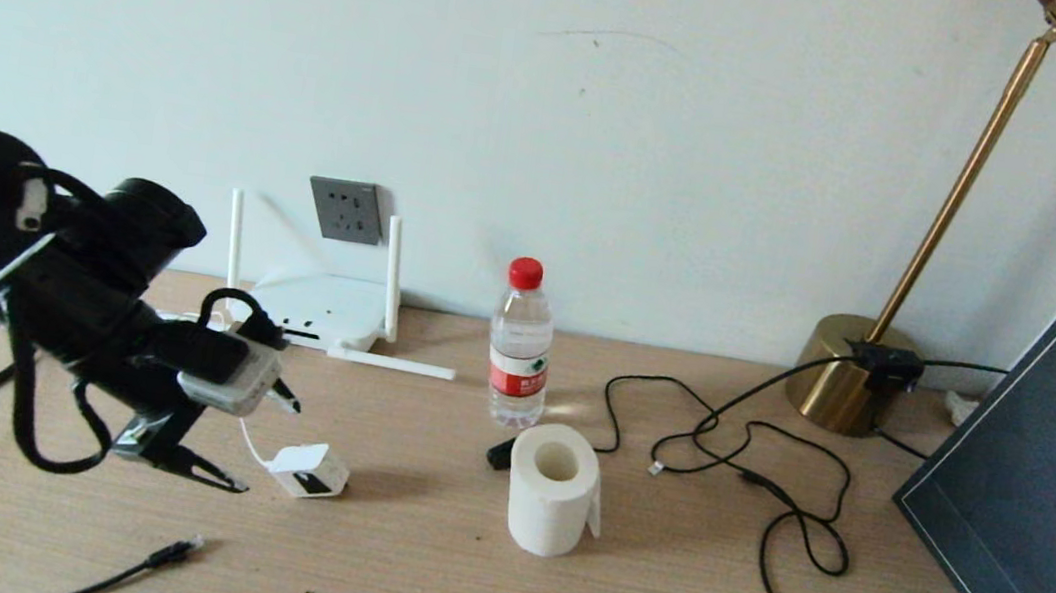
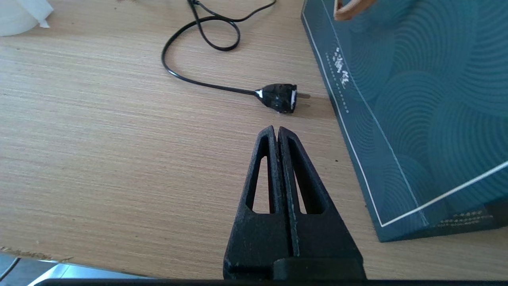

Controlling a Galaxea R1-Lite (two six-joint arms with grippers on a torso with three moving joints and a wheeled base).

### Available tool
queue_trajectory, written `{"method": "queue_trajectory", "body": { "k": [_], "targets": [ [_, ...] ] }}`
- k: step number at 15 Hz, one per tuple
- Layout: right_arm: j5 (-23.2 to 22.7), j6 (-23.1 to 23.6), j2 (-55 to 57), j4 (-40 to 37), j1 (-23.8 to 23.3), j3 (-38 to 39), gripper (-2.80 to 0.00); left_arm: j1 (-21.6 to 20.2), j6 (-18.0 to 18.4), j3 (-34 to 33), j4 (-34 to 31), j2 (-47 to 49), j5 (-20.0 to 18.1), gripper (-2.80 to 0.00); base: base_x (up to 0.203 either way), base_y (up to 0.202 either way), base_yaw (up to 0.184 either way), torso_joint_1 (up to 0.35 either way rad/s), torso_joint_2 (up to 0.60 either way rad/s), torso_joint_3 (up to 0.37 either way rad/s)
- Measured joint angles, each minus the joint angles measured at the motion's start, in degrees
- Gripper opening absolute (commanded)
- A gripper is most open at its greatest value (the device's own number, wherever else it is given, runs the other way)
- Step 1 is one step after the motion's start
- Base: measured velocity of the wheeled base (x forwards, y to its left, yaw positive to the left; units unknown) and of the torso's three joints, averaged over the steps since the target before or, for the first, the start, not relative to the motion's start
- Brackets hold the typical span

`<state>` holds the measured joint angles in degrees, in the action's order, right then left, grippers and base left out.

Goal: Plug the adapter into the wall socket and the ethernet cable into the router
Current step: Pick up plug

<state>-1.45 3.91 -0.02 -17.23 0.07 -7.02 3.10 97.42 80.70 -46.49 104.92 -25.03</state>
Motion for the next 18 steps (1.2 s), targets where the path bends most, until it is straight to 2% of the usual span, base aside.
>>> {"method": "queue_trajectory", "body": {
  "k": [1,5,10,18],
  "targets": [
    [0.02,0.02,0.00,0.02,0.00,0.00,-2.80,0.81,-1.08,1.02,-0.05,1.15,0.23,0.00,0.000,0.000,0.000,0.000,0.00,0.000],
    [-0.02,0.00,0.00,0.00,0.00,0.00,-2.80,3.55,-3.14,5.81,0.05,5.35,5.09,0.00,0.000,0.000,0.000,0.000,0.00,0.000],
    [-0.02,0.00,0.00,0.02,0.00,0.00,-2.80,4.42,-4.53,8.68,-0.06,9.89,5.32,0.00,0.000,0.000,0.000,0.000,0.00,0.000],
    [-0.01,-0.01,0.00,0.00,0.00,0.00,-2.80,5.30,-5.74,8.47,0.06,12.85,5.41,0.00,0.000,0.000,0.000,0.000,0.00,0.000]
  ]
}}
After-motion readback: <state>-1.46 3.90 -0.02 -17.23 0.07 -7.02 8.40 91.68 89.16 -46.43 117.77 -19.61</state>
